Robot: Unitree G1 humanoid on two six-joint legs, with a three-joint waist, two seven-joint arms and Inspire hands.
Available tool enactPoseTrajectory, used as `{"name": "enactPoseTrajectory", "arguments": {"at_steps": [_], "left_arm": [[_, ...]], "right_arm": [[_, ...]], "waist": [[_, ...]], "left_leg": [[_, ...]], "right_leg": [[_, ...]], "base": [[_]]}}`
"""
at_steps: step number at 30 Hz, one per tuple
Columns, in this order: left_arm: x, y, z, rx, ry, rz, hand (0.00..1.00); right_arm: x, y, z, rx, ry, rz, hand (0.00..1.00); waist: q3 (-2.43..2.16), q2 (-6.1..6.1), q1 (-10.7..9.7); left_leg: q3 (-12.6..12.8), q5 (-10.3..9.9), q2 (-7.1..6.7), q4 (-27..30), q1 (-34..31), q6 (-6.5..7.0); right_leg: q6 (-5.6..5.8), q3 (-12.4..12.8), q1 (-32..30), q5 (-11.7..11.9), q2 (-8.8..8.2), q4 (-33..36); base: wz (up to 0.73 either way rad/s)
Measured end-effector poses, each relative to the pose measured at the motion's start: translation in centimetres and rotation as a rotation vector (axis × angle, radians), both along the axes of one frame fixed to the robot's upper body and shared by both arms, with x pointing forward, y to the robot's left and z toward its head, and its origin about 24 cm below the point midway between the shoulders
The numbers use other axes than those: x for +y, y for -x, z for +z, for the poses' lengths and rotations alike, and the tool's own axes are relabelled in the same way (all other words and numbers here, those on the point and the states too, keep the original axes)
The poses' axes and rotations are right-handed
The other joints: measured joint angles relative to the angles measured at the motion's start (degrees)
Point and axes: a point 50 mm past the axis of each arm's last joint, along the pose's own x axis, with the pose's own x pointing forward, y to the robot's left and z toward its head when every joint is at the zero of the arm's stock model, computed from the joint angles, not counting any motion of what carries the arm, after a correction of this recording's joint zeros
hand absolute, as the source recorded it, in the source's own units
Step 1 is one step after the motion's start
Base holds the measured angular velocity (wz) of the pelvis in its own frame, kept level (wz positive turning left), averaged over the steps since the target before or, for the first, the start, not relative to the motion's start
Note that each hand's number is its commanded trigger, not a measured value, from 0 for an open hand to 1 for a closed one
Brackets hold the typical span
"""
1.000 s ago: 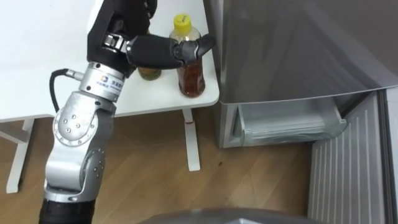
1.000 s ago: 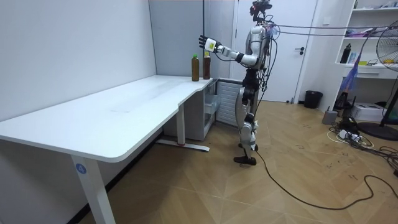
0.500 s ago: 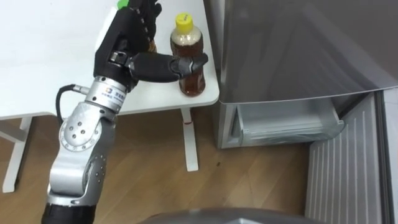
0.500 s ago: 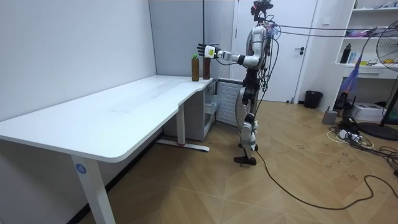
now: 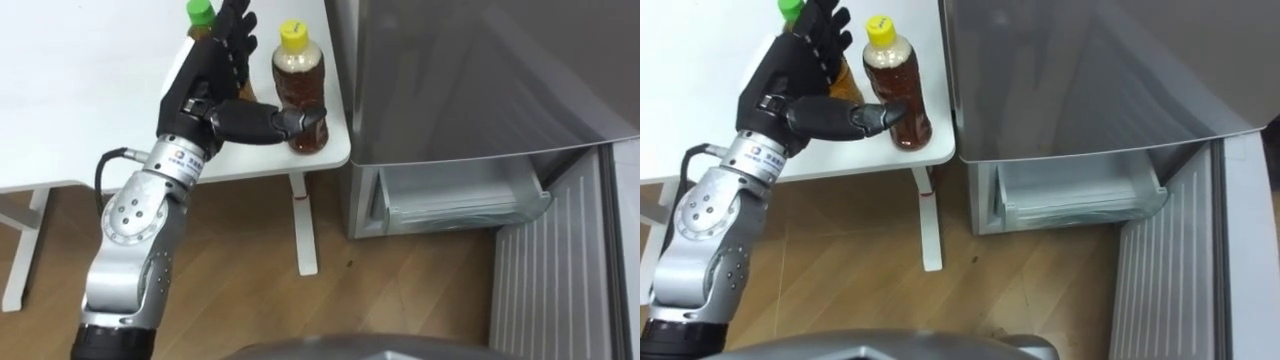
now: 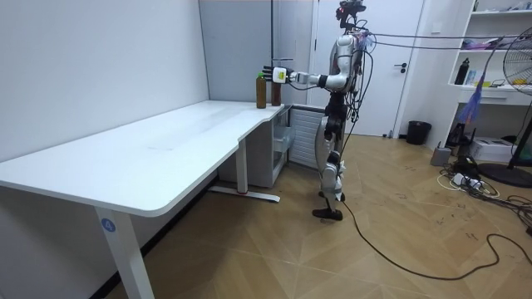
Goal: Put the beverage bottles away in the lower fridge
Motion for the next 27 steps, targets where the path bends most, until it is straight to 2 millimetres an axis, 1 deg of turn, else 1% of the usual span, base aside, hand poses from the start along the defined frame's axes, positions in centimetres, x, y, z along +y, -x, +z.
{"name": "enactPoseTrajectory", "arguments": {"at_steps": [5, 11, 13, 16, 20, 23, 25, 27], "left_arm": [[0.1, 0.1, -0.5, 0.029, -0.001, 0.002, 0.00], [0.4, 0.3, -2.1, 0.098, 0.002, 0.020, 0.00], [0.7, 0.4, -3.2, 0.149, 0.021, 0.031, 0.00], [0.7, 0.5, -4.2, 0.201, 0.021, 0.036, 0.00], [0.7, 0.5, -4.2, 0.207, 0.041, 0.036, 0.00], [0.7, 0.4, -4.2, 0.208, 0.071, 0.043, 0.00], [0.7, 0.3, -4.1, 0.210, 0.103, 0.050, 0.00], [0.8, 0.1, -4.3, 0.219, 0.109, 0.062, 0.00]], "right_arm": [[0.0, 0.1, 0.0, 0.010, 0.005, -0.003, 0.00], [-0.1, -0.2, 0.0, 0.002, 0.009, -0.006, 0.00], [-0.1, -0.6, 0.0, -0.014, 0.010, -0.003, 0.00], [-0.1, -0.9, 0.1, -0.032, 0.018, 0.000, 0.00], [-0.1, -1.0, 0.1, -0.033, 0.017, 0.001, 0.00], [-0.1, -0.9, 0.1, -0.030, 0.013, -0.001, 0.00], [0.0, -0.5, 0.0, -0.019, 0.003, -0.003, 0.00], [0.0, -0.6, 0.0, -0.022, -0.001, -0.001, 0.00]], "waist": [[0.03, -0.14, 0.0], [0.02, -0.88, 0.0], [0.00, -0.90, 0.1], [0.01, -0.91, -0.1], [-0.06, -0.72, -0.1], [0.00, -0.54, -0.2], [0.11, -0.31, -0.3], [0.27, -0.10, -0.2]], "left_leg": [[0.1, 0.0, 0.00, -0.3, 0.0, 0.00], [0.3, 0.0, 0.00, -0.3, 0.0, 0.00], [0.3, 0.0, 0.00, -0.3, 0.1, 0.00], [0.3, 0.0, 0.00, -0.3, 0.1, 0.00], [0.3, 0.0, 0.01, -0.3, 0.1, 0.00], [0.5, 0.0, 0.03, -0.3, 0.2, 0.00], [1.0, 0.0, 0.13, -0.3, 0.5, -0.01], [1.4, 0.0, 0.22, -0.5, 0.7, -0.02]], "right_leg": [[-0.04, 0.0, -0.2, 0.0, -0.01, 0.0], [-0.08, 0.2, -0.2, -0.1, -0.01, -0.1], [-0.08, 0.3, -0.2, -0.1, 0.00, -0.1], [-0.08, 0.4, -0.2, -0.1, 0.01, -0.1], [-0.08, 0.4, -0.2, -0.1, 0.01, -0.1], [-0.09, 0.6, -0.2, -0.1, 0.03, -0.1], [-0.09, 1.1, -0.2, -0.1, 0.10, -0.1], [-0.11, 1.4, -0.2, -0.1, 0.17, 0.0]], "base": [[0.00], [0.00], [0.00], [0.00], [0.00], [-0.03], [-0.09], [-0.10]]}}
